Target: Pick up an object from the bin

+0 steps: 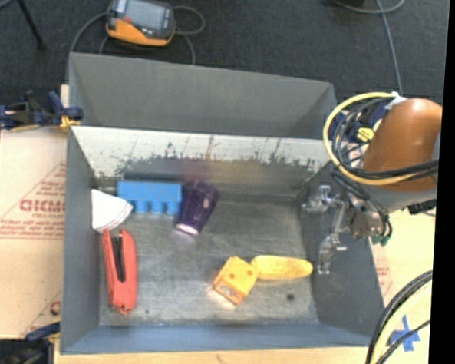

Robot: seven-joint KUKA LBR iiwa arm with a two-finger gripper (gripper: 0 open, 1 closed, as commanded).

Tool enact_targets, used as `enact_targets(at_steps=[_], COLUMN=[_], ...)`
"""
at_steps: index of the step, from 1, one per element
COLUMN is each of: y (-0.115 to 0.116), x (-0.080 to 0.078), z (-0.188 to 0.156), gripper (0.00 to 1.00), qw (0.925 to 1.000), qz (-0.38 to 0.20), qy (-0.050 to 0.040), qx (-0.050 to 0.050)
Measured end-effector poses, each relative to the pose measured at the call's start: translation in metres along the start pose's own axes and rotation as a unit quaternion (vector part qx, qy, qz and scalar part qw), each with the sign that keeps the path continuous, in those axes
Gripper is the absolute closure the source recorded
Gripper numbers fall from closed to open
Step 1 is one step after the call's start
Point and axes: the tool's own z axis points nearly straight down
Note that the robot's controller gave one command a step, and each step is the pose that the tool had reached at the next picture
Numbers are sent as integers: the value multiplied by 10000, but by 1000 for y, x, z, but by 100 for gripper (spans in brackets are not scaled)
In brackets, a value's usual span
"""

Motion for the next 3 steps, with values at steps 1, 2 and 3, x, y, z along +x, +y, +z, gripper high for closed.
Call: enact_targets(at_steps=[1,2,3], y=[28,21,31], x=[38,25,28], z=[12,52,99], gripper=[0,0,0], qw=[9999,9998,9984], qz=[-126,181,574], qy=[46,25,7], qx=[-15,-23,-17])
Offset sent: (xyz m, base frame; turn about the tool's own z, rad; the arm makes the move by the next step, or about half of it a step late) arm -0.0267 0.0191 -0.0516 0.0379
